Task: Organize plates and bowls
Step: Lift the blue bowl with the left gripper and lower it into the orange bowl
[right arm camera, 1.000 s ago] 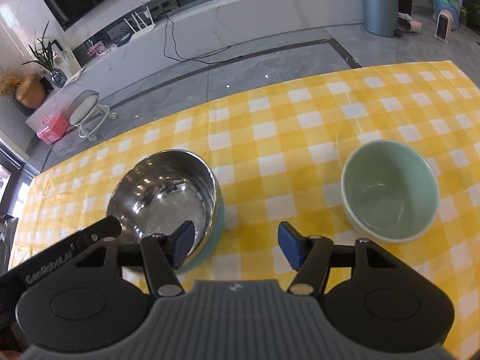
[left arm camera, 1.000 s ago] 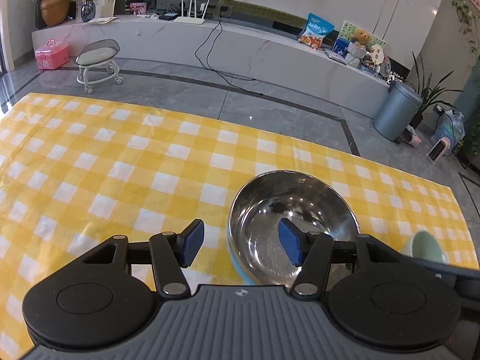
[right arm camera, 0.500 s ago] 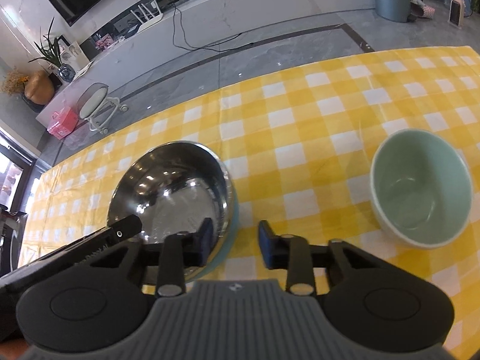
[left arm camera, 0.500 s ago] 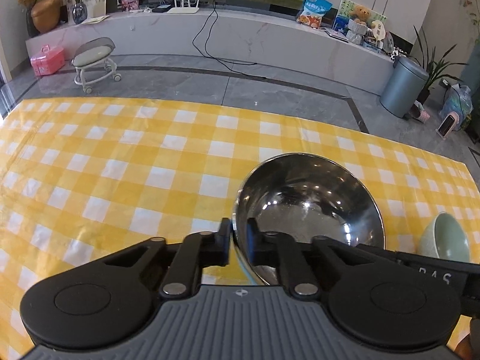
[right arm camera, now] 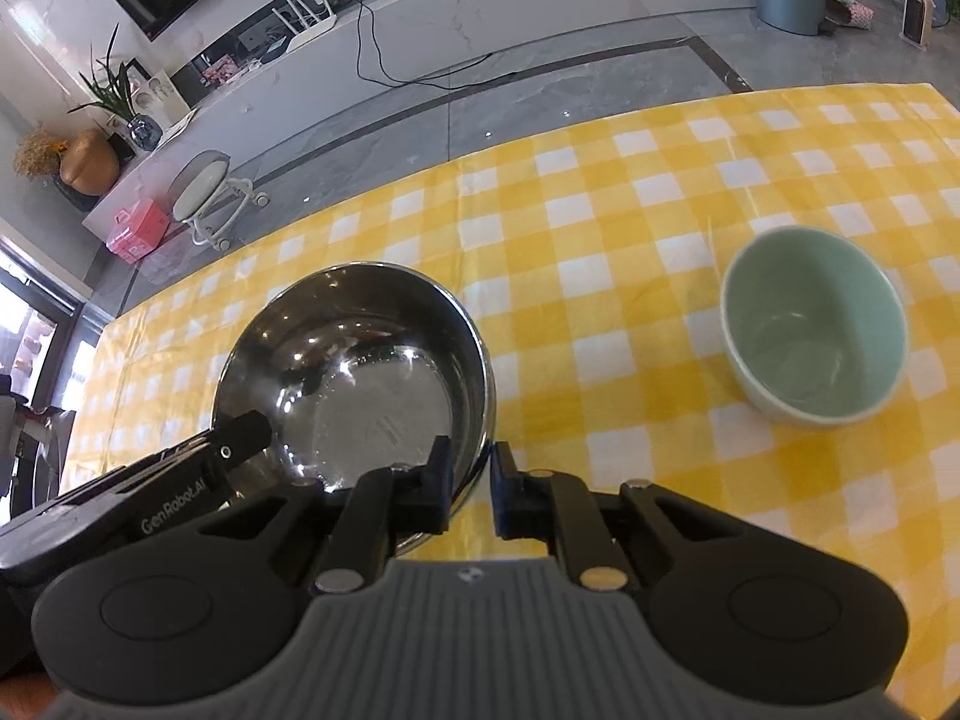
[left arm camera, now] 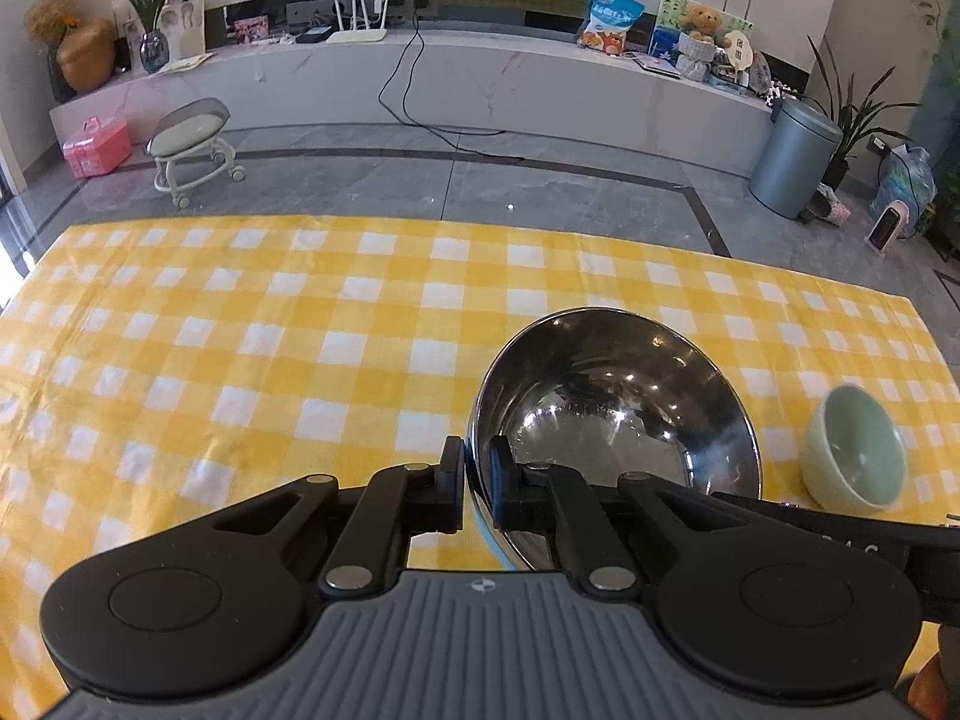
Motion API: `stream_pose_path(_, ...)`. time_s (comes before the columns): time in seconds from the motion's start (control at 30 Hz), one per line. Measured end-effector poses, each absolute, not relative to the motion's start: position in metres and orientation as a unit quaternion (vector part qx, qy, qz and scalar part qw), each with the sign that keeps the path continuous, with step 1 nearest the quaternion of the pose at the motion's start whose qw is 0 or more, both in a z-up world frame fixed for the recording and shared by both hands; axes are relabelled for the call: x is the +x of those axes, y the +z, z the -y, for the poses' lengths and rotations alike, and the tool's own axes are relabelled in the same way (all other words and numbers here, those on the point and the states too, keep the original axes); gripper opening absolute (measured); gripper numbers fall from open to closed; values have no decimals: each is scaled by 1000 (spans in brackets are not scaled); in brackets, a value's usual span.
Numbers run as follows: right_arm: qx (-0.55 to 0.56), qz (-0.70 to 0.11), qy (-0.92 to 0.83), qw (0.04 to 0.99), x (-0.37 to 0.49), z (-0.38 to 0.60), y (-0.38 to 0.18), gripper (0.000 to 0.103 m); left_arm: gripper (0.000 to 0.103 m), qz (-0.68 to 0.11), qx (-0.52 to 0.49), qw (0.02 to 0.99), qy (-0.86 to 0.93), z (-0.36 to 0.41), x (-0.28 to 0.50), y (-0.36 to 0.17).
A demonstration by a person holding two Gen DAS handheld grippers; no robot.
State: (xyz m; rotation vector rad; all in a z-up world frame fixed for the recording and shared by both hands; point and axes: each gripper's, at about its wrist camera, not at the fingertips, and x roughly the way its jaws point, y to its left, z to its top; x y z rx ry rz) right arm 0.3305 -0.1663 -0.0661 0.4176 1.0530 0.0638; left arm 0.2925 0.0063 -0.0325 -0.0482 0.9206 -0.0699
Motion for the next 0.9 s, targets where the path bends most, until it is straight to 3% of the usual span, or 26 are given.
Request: stream_pose_path(0.9,210,-473,57,854,151,238,2,9,13,-440,9,890,-119,43,147,31)
